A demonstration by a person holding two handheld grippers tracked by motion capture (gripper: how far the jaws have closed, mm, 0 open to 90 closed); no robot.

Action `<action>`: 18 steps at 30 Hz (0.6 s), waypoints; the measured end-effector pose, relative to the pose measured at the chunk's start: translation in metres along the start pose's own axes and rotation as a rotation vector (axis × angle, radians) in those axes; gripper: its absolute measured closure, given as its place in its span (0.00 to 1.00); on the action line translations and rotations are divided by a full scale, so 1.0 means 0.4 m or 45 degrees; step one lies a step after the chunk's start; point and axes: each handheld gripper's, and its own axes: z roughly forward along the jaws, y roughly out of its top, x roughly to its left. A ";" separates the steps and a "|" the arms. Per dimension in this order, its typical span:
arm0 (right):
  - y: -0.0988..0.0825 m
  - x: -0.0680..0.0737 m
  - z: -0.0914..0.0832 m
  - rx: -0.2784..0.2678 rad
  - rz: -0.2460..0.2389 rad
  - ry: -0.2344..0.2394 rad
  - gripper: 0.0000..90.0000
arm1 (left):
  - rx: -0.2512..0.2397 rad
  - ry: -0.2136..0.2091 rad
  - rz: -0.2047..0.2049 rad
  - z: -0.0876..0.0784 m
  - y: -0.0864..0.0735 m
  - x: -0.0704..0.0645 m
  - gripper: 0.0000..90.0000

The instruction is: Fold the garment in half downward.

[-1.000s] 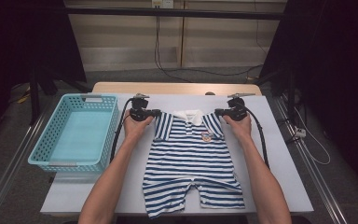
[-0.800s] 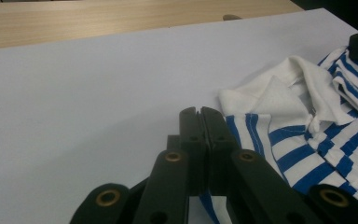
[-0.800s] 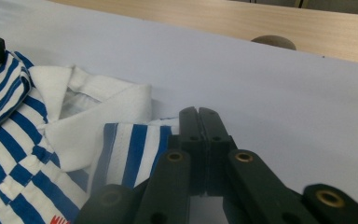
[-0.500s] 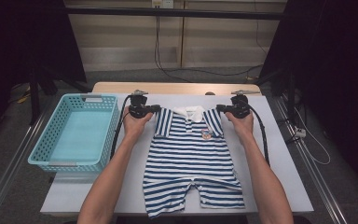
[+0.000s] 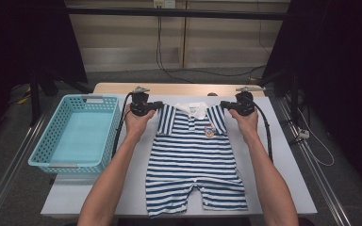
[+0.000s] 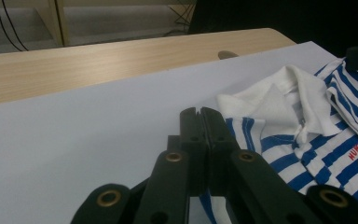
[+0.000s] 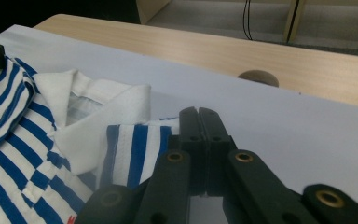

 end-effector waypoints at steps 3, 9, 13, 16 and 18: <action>0.017 0.008 -0.001 -0.021 -0.013 0.006 1.00 | -0.011 0.012 0.006 -0.007 0.006 0.001 0.99; 0.043 0.018 -0.006 -0.034 -0.022 -0.006 1.00 | -0.027 0.003 -0.010 -0.017 0.028 0.000 0.99; 0.064 0.018 -0.011 -0.044 -0.023 -0.023 1.00 | -0.052 0.010 0.004 -0.016 0.044 0.000 0.99; 0.077 0.017 -0.013 -0.054 -0.024 -0.035 1.00 | -0.065 0.006 0.003 -0.015 0.051 0.001 0.99; 0.082 0.016 -0.014 -0.059 -0.030 -0.039 1.00 | -0.064 0.013 0.006 -0.015 0.056 0.004 0.99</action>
